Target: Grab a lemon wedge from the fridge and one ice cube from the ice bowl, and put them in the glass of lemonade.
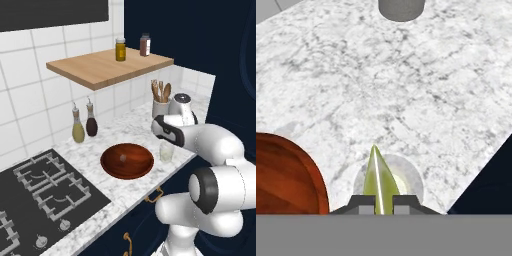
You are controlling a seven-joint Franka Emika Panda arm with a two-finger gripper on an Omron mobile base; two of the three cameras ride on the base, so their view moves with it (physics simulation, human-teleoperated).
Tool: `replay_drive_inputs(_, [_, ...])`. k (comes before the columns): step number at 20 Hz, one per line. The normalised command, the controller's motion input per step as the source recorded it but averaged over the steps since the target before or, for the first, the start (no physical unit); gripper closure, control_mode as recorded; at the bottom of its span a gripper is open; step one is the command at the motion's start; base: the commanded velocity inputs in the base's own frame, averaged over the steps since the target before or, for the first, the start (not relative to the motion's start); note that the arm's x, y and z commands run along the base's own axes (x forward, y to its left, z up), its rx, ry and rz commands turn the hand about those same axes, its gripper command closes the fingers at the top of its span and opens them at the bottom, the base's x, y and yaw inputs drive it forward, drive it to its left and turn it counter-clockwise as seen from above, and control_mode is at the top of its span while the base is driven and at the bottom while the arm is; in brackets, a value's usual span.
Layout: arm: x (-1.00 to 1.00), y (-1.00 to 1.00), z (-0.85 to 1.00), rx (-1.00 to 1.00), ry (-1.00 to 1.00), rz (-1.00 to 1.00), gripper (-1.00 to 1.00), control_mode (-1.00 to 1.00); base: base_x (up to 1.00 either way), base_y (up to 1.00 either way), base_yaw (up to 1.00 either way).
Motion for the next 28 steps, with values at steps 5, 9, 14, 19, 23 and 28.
replay_drive_inputs(5, [0.0,0.0,-0.01,0.0,0.0,0.0,1.0,-1.0,0.0,0.0,0.0])
replay_drive_inputs(9, [0.14,0.0,0.0,0.0,0.0,0.0,1.0,-1.0,0.0,0.0,0.0])
replay_drive_inputs(14, [0.07,0.0,0.0,0.0,0.0,0.0,-1.0,-1.0,0.0,0.0,0.0])
replay_drive_inputs(19, [0.0,0.0,0.0,0.0,0.0,0.0,-1.0,-1.0,0.0,0.0,0.0])
replay_drive_inputs(23, [0.0,0.0,0.0,0.0,0.0,0.0,-1.0,-1.0,0.0,0.0,0.0])
replay_drive_inputs(28, [0.0,0.0,0.0,0.0,0.0,0.0,-1.0,-1.0,0.0,0.0,0.0])
